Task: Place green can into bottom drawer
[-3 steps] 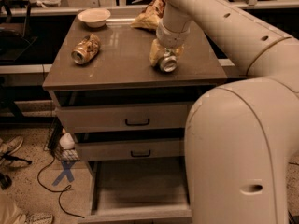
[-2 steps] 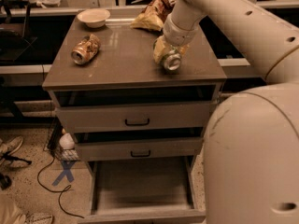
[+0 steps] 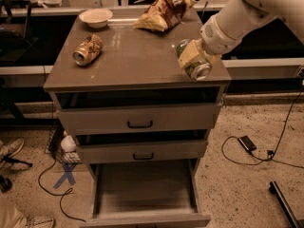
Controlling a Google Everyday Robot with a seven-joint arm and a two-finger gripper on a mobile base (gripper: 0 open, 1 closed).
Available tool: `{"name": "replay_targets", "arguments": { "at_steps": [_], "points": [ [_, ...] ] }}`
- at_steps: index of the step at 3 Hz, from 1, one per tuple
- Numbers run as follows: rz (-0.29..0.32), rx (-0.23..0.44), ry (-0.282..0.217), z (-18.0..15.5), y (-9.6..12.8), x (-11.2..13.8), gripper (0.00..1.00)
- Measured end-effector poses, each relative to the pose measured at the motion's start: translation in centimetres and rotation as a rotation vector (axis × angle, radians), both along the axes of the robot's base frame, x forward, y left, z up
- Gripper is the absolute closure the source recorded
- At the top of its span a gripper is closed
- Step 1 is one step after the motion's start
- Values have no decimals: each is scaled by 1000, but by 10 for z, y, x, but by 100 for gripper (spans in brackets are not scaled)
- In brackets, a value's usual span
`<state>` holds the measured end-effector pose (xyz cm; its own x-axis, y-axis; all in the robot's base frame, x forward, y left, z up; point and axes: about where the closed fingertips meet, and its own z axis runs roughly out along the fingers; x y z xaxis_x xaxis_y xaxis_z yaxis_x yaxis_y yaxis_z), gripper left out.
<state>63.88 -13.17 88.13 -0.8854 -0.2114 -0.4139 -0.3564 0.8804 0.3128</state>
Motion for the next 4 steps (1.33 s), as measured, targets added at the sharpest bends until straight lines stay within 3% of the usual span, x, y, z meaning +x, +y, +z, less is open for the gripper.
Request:
{"name": "replay_targets", "arguments": {
  "at_steps": [1, 2, 3, 4],
  "points": [
    [103, 14, 7, -15, -6, -45, 100],
    [103, 15, 7, -15, -5, -45, 100],
    [169, 18, 1, -29, 3, -53, 100],
    [331, 7, -25, -77, 22, -82, 100]
  ]
}}
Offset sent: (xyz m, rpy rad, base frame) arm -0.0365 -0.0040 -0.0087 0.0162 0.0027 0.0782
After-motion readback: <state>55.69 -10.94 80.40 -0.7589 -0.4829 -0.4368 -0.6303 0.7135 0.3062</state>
